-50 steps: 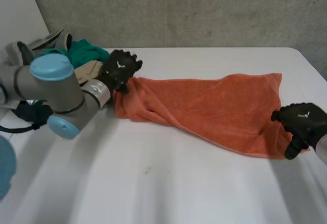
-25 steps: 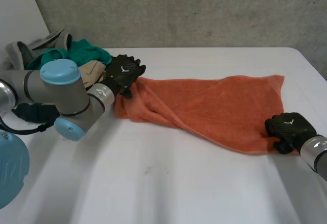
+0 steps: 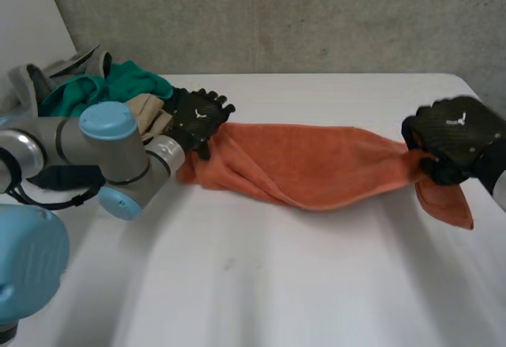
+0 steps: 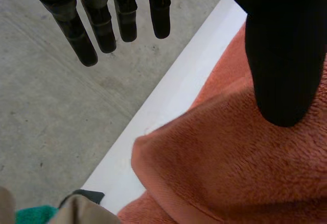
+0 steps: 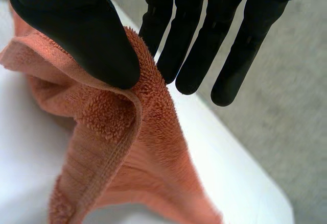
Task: Fold the laundry.
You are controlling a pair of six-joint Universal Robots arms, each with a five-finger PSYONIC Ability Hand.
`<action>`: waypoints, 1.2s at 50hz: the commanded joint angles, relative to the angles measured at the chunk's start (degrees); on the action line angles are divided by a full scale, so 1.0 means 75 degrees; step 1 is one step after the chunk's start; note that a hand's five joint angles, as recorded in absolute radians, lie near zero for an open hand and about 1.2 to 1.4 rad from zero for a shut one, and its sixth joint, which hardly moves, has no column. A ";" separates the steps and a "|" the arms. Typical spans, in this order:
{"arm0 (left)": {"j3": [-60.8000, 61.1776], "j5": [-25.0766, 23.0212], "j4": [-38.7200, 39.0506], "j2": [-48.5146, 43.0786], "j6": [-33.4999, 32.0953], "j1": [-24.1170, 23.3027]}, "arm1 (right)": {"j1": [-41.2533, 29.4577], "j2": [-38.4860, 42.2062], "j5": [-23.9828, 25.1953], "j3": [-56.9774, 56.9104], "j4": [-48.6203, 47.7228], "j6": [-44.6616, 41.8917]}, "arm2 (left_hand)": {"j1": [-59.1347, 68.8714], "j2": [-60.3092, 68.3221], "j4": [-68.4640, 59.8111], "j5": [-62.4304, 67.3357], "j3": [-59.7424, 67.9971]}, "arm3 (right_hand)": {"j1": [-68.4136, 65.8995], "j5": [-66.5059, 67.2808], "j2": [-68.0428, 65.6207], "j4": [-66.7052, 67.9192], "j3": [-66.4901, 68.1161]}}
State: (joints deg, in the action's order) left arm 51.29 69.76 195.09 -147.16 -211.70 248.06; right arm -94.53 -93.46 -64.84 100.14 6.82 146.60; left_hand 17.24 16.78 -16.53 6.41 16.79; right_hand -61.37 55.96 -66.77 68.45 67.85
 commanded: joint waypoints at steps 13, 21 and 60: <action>-0.0066 0.0224 -0.0114 0.0051 -0.0835 -0.0216 | 0.0193 -0.0618 0.0008 -0.0495 0.0390 0.0316 | 0.8367 0.8429 -0.8463 0.8478 0.8428 | -0.2484 0.1872 -0.1764 0.1540 0.1620; 0.1151 0.1363 -0.0348 0.1865 -0.0872 -0.0052 | 0.0405 0.0168 -0.0577 -0.1327 0.0859 0.0258 | 0.8367 0.8429 -0.8463 0.8478 0.8428 | -0.2484 0.1872 -0.1764 0.1540 0.1620; -0.0112 -0.0594 -0.0208 -0.0475 0.0910 -0.1118 | -0.0357 0.0098 -0.0566 -0.1714 0.1387 0.0340 | 0.2650 0.2712 -0.2746 0.2761 0.2711 | -0.2484 0.1872 -0.1764 0.1540 0.1620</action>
State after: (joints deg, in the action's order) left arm 51.55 65.33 193.70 -149.47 -204.66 239.97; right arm -97.54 -92.68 -69.08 87.86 17.20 149.09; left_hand 29.01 28.72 -28.82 18.91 28.68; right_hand -61.37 55.96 -66.78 68.47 68.14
